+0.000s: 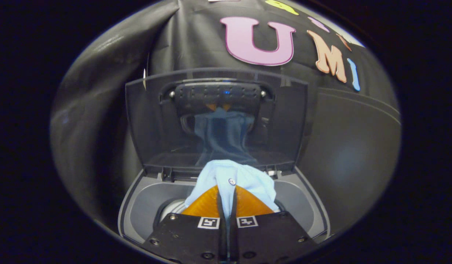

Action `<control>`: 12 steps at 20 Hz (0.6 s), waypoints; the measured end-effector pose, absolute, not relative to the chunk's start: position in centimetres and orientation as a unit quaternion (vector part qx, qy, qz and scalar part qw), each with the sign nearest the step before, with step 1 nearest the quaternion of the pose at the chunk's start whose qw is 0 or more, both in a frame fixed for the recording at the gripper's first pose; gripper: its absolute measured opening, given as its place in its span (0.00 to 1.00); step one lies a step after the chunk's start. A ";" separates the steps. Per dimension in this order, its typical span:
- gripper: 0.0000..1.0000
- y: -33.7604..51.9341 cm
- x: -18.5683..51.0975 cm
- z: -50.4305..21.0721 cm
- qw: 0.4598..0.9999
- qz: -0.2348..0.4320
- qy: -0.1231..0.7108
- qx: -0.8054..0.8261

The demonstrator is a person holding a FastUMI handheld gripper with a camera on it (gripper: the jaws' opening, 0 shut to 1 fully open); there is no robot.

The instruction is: Put the clothes into the washing machine and then close the washing machine lid.

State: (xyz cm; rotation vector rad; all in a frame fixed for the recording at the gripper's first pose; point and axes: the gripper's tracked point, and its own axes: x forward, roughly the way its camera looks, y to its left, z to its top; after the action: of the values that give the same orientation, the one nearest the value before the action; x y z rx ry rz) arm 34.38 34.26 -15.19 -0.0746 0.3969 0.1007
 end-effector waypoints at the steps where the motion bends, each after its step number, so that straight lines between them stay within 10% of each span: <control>1: 0.03 34.3 34.5 -16.1 0.976 0.048 0.209 -0.039; 12: 0.11 34.6 34.1 -19.4 0.960 0.063 0.271 -0.042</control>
State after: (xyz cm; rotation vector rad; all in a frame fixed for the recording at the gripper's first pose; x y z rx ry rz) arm 34.14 34.63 -19.38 -0.0849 0.5495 0.1282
